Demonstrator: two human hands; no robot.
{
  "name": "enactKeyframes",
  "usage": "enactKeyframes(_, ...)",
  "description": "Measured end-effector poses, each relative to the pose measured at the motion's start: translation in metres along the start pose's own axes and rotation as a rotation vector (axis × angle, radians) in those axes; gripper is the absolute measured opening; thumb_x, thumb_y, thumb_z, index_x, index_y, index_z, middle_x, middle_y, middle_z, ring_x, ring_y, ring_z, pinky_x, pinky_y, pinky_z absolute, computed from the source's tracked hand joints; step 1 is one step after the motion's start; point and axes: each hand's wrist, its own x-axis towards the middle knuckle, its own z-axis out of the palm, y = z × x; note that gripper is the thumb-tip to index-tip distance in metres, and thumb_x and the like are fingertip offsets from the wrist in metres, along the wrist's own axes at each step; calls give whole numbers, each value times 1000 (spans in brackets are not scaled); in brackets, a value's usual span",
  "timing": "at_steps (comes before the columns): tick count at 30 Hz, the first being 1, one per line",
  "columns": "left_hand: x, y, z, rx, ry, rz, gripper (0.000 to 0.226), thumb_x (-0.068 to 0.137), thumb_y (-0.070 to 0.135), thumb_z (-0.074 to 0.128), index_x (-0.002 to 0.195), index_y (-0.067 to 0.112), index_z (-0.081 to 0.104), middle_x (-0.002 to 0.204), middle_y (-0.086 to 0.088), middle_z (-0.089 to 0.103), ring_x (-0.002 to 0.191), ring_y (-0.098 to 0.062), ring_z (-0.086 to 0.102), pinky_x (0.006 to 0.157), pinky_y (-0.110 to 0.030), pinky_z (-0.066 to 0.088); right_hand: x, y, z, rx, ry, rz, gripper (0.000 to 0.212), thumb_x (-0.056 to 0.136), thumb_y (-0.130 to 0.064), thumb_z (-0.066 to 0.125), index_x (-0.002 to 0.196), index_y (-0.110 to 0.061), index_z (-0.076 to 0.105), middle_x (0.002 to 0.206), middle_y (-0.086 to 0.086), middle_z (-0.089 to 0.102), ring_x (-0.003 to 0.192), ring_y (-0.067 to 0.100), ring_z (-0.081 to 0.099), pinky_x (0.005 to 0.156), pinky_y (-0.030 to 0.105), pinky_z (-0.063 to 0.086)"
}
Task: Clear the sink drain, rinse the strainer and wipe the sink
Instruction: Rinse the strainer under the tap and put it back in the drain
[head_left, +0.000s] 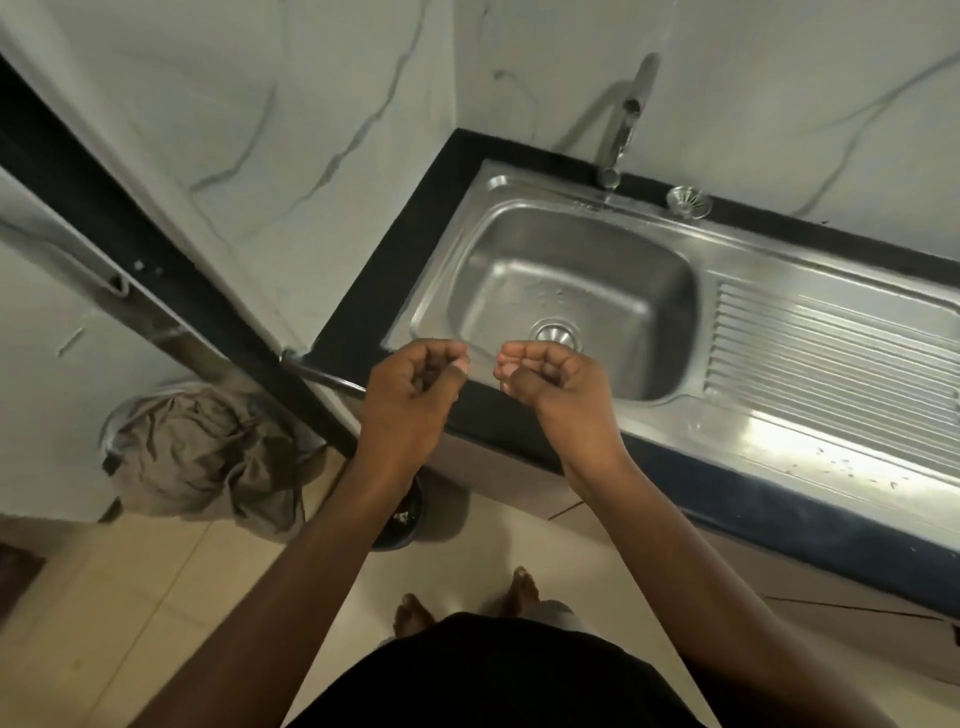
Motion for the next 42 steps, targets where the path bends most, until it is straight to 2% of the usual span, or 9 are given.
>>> enactKeyframes(5, 19, 20, 39, 37, -30, 54, 17, 99, 18, 74, 115, 22, 78, 110, 5, 81, 105, -16, 77, 99, -49, 63, 18, -16, -38, 22, 56, -28, 16, 93, -3, 76, 106, -11, 78, 101, 6, 81, 104, 25, 77, 92, 32, 62)
enactKeyframes(11, 33, 28, 83, 26, -42, 76, 18, 99, 19, 74, 115, 25, 78, 110, 8, 80, 105, -16, 77, 99, -48, 63, 39, -29, -78, 3, 95, -46, 16, 92, -5, 77, 107, -11, 79, 100, 5, 82, 96, 17, 78, 81, 21, 59)
enactKeyframes(15, 46, 31, 103, 14, -54, 62, 18, 98, 18, 74, 114, 26, 78, 109, 9, 80, 104, -14, 77, 98, -47, 64, 52, -32, -96, -14, 121, -44, 17, 93, -5, 77, 109, -9, 79, 101, 6, 81, 97, 18, 78, 81, 21, 59)
enactKeyframes(21, 81, 29, 122, 36, -93, 32, 16, 98, 18, 76, 113, 23, 79, 107, 6, 81, 101, -15, 77, 98, -47, 63, 78, -30, -107, -15, 200, -12, 19, 93, -5, 76, 111, -9, 78, 104, 5, 81, 101, 20, 77, 90, 31, 63)
enactKeyframes(28, 150, 30, 135, 62, -162, 48, 15, 97, 22, 76, 111, 26, 80, 101, 6, 83, 98, -12, 79, 99, -44, 63, 119, -28, -104, 36, 309, 26, 16, 94, -1, 74, 109, -5, 78, 104, 10, 80, 102, 24, 77, 91, 32, 63)
enactKeyframes(32, 202, 33, 146, 39, -217, 55, 13, 98, 22, 76, 111, 25, 78, 96, 4, 83, 93, -16, 80, 96, -44, 64, 153, -28, -100, 51, 389, 27, 15, 94, 2, 73, 106, -3, 77, 101, 14, 80, 92, 17, 77, 85, 29, 64)
enactKeyframes(37, 260, 37, 164, 60, -271, 61, 12, 99, 18, 75, 111, 18, 77, 97, -5, 80, 97, -29, 80, 96, -48, 64, 185, -20, -102, 72, 439, 1, 14, 95, 0, 72, 101, -11, 78, 98, 10, 80, 90, 15, 76, 80, 25, 62)
enactKeyframes(42, 310, 35, 191, 183, -283, 94, 22, 96, 25, 78, 113, 13, 79, 102, -6, 81, 96, -24, 78, 96, -46, 63, 209, -12, -105, 123, 455, 21, 20, 94, -3, 73, 91, -22, 80, 92, 4, 78, 93, 20, 75, 85, 31, 62)
